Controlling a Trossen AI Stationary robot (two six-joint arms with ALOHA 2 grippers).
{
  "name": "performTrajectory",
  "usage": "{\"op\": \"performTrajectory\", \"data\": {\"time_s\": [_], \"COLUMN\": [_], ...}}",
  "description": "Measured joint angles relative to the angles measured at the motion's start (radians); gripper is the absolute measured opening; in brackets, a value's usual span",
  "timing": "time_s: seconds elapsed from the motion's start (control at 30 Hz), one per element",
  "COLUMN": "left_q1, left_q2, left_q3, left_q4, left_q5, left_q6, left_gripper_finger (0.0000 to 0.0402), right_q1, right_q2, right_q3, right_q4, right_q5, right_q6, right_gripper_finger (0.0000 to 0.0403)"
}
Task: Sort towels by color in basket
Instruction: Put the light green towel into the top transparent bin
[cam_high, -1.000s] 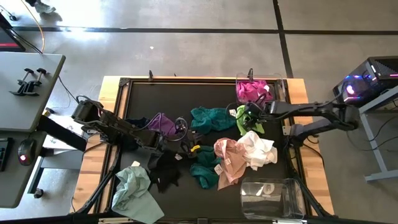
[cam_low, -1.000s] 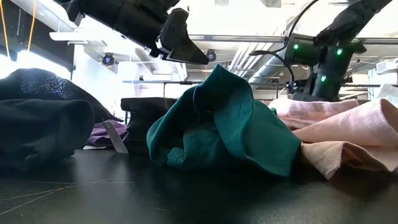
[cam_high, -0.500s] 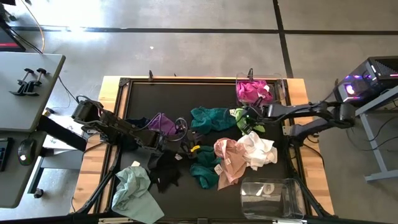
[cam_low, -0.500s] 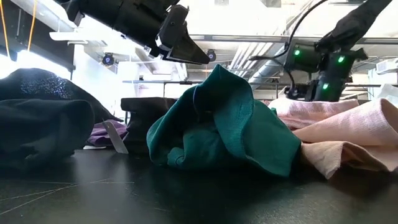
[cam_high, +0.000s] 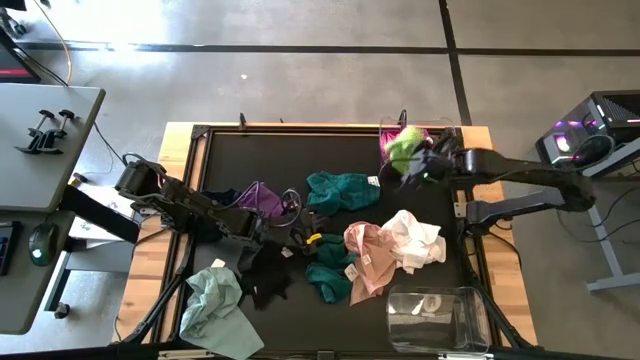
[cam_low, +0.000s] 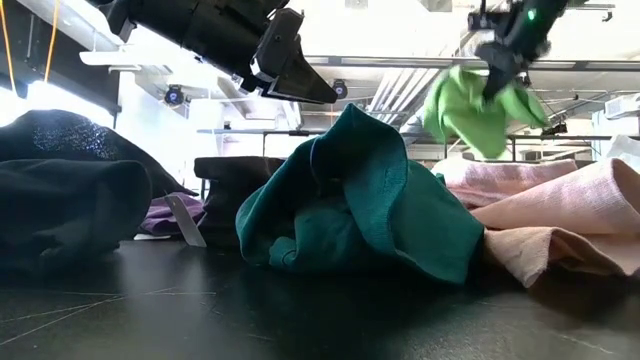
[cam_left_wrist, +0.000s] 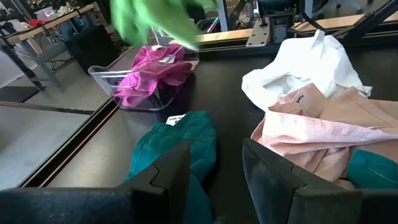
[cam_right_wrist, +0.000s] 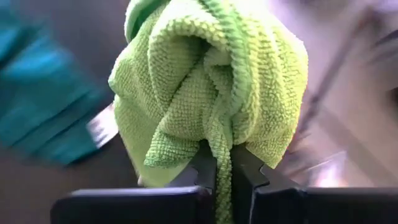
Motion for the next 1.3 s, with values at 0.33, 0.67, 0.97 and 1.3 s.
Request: {"op": "performTrajectory", "data": {"time_s": [0.33,0.67,0.97,1.3], "left_q1": [0.000,0.000,0.000,0.000], "left_q2": [0.000,0.000,0.000,0.000], "left_q3": [0.000,0.000,0.000,0.000], "left_q4": [-0.001,-0.001,-0.001,0.000], "left_q5": [0.000,0.000,0.000,0.000], "left_q6": [0.000,0.009,0.018,0.019], "left_gripper_finger": [0.0133,0.0133,0.0133,0.0133], "right_q1": [-0.259,-0.554,-0.662,-0.666], "right_q2": [0.124,0.393,0.538,0.477], "right_q3": [0.064,-0.004,-0.002,0.126], "right_q4": [0.091,0.172,0.210,-0.079], "right_q5": [0.038,-0.213,-0.372,-0.252], "right_q6": [-0.725,-0.884,-0.880,-0.743], "right_gripper_finger": [0.0009,0.0013,0.0078,0.0191]}}
